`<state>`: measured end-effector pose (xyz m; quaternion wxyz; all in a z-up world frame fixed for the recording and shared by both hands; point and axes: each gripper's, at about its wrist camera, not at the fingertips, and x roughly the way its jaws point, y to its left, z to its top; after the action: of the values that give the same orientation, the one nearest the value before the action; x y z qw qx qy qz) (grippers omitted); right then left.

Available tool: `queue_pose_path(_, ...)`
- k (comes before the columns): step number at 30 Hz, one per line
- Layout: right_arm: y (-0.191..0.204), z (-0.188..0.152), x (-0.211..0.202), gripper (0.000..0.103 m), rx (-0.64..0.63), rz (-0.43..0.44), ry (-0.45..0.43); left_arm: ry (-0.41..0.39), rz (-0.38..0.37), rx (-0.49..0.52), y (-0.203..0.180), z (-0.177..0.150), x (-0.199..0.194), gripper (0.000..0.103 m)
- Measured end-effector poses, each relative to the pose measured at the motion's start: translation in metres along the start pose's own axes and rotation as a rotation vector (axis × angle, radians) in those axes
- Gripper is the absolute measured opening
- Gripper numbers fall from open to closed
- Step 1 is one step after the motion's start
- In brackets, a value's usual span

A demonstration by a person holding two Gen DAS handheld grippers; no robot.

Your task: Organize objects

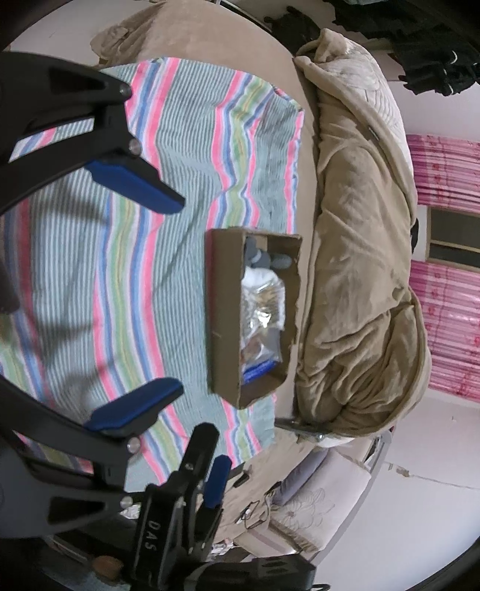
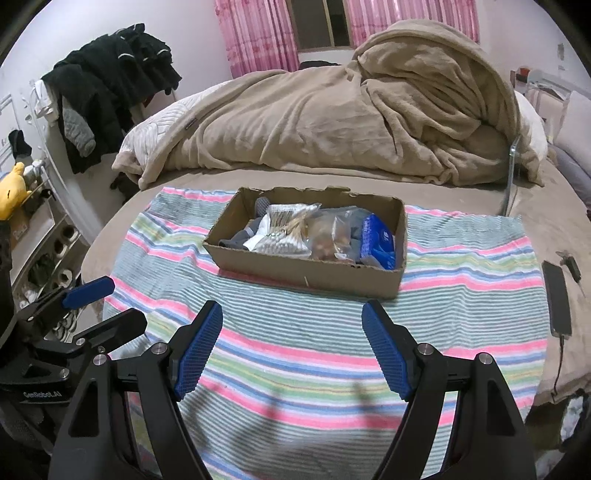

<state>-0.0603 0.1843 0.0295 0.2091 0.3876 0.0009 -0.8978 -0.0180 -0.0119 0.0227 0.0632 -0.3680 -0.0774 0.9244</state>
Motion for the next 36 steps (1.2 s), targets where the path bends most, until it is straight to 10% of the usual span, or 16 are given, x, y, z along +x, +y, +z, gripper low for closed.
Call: queue_pose_path(36, 0.005, -0.031, -0.026, 0.081, 0.013, -0.014, 0.001, -0.009, 0.042, 0.018, -0.006, -0.019, -0.021, 0.102)
